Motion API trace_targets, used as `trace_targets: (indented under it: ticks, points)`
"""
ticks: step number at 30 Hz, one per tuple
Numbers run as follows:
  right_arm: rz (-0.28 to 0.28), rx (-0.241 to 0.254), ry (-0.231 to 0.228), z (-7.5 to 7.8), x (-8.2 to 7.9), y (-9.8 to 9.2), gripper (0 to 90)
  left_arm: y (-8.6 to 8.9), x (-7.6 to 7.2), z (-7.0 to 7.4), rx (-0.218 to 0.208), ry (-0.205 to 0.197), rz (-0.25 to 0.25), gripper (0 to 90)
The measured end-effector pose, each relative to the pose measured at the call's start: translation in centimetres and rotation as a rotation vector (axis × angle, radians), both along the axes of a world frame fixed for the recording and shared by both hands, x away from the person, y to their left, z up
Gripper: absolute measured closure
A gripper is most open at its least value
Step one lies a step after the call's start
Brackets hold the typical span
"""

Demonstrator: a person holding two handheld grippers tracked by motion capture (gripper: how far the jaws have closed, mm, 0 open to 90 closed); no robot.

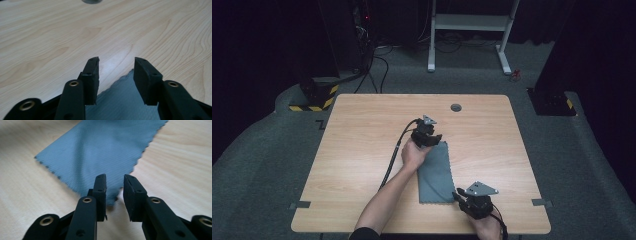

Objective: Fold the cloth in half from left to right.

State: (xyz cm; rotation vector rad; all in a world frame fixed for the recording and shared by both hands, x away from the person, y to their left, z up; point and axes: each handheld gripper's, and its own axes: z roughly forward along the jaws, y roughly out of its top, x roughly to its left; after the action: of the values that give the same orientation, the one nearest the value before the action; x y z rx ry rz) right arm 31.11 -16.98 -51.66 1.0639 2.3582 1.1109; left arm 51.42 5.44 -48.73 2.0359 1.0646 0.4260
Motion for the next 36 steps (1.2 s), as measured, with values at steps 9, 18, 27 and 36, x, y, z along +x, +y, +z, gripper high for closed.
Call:
trace_targets:
  ticks: [9,18,27,36]
  points:
    - [0.058,-0.042,0.012,0.7,3.3,0.9,71.5,3.5,-5.5,-1.1,0.051,0.009,-0.031,48.5]
    - [0.086,-0.062,0.034,-0.1,6.2,2.3,68.9,4.3,-9.5,-2.1,0.103,-0.009,-0.046,45.9]
    - [0.096,-0.086,0.030,-0.1,8.2,3.2,70.8,5.5,-10.5,-3.0,0.156,-0.023,-0.018,46.0]
    - [0.103,-0.087,0.018,-0.2,8.5,2.9,71.8,5.8,-12.9,-2.1,0.020,0.009,-0.051,43.4]
